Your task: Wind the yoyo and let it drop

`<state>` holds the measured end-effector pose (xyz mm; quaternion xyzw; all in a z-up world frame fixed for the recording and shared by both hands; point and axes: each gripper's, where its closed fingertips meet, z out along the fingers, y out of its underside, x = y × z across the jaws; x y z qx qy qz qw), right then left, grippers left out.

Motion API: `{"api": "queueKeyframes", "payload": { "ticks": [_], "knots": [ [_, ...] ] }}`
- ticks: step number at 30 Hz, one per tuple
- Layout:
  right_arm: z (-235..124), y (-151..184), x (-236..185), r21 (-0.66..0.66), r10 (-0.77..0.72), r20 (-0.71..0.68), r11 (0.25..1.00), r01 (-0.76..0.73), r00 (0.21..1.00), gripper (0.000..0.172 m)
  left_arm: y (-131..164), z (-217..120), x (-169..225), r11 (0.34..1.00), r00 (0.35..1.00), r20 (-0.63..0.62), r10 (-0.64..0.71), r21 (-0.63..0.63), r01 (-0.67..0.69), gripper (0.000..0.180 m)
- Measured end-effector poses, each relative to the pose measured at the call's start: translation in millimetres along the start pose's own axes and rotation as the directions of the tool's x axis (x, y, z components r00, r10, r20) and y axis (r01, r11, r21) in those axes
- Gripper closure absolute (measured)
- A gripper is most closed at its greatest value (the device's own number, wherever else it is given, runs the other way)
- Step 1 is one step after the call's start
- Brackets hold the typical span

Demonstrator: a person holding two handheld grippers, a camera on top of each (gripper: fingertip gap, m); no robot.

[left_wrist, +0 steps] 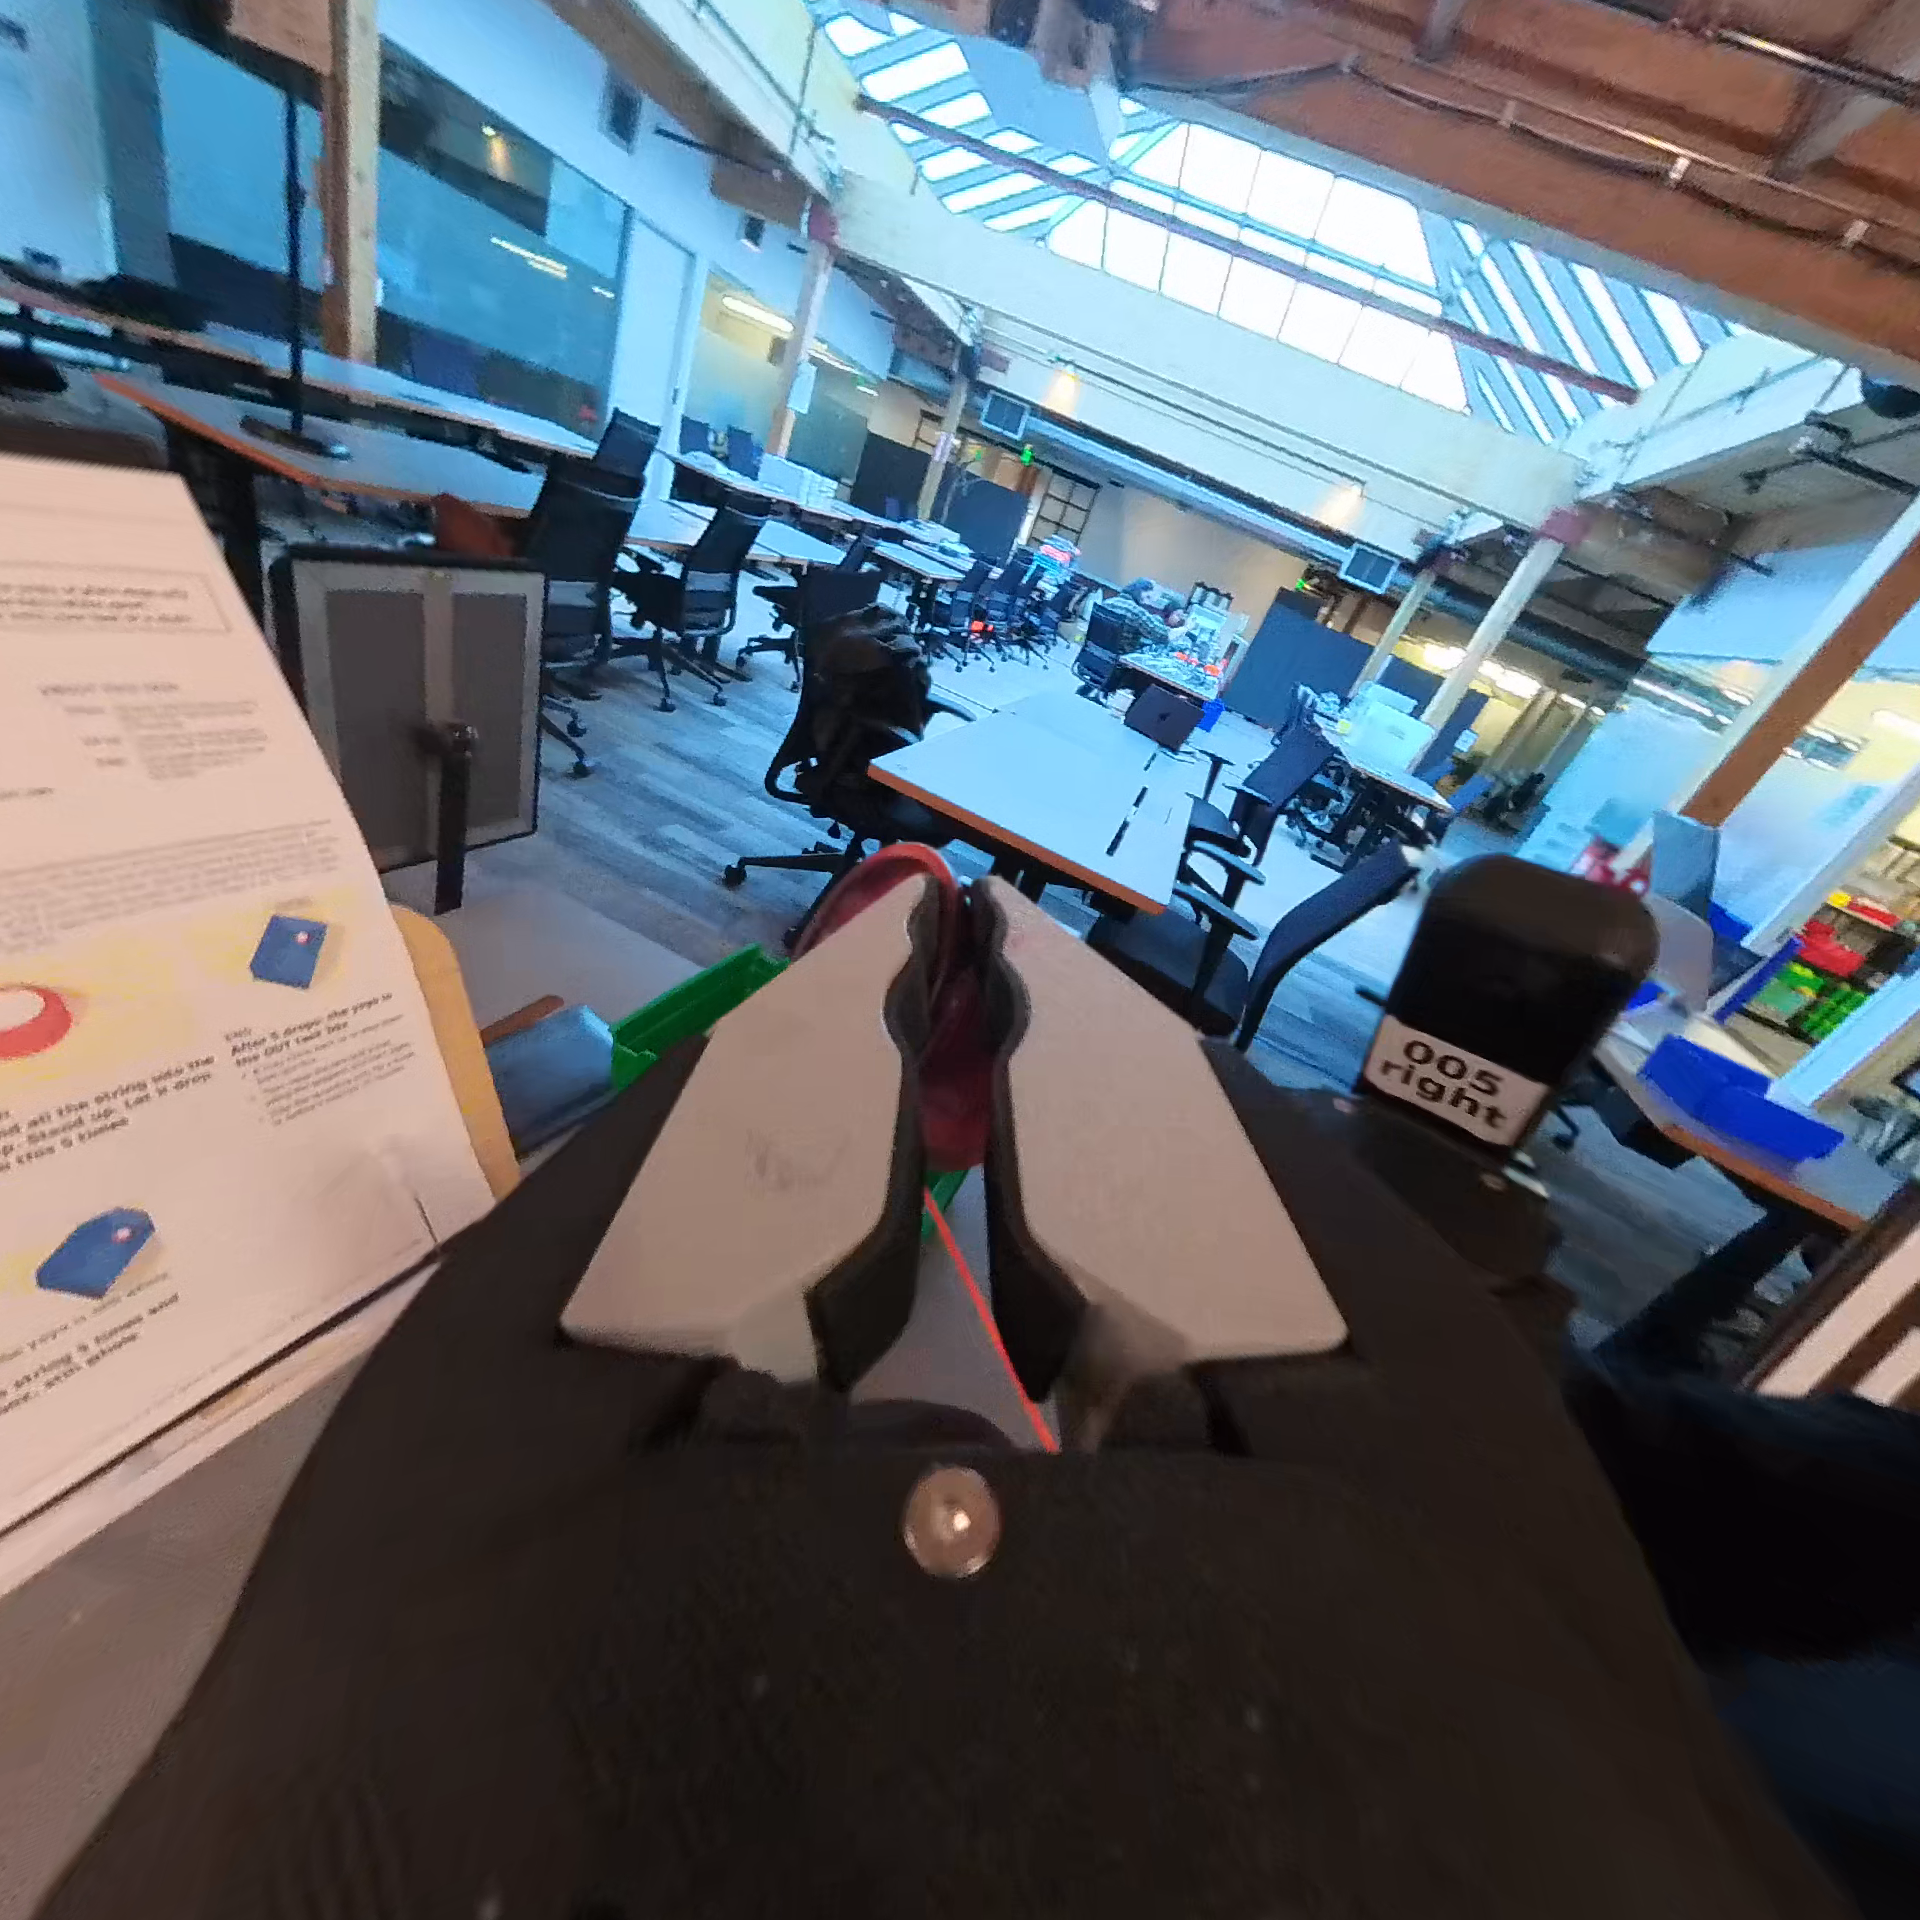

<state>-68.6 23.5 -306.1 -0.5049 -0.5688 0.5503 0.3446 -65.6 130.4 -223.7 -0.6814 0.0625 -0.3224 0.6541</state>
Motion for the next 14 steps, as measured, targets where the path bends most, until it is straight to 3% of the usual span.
{"api": "queueKeyframes", "payload": {
  "ticks": [3, 8, 14],
  "knots": [
    [1, -17, -8, 0.086, -0.003, 0.015, 0.996, 0.002, 1.0, 0.172, 15, 0, -11, 1.0, 0.999, 0.037, -0.021, -0.017, 0.022, 0.178],
    [-33, -46, -3, 0.103, -0.09, -0.022, 0.99, 0.092, 0.996, 0.172, 38, -9, -13, 0.99, 0.99, 0.083, 0.117, -0.091, -0.109, 0.178],
    [-82, -58, 53, -0.128, -0.318, -0.259, 0.947, 0.294, 0.912, 0.172, 62, -20, 4, 0.963, 0.984, -0.019, 0.179, -0.2, -0.179, 0.179]
  ]
}}
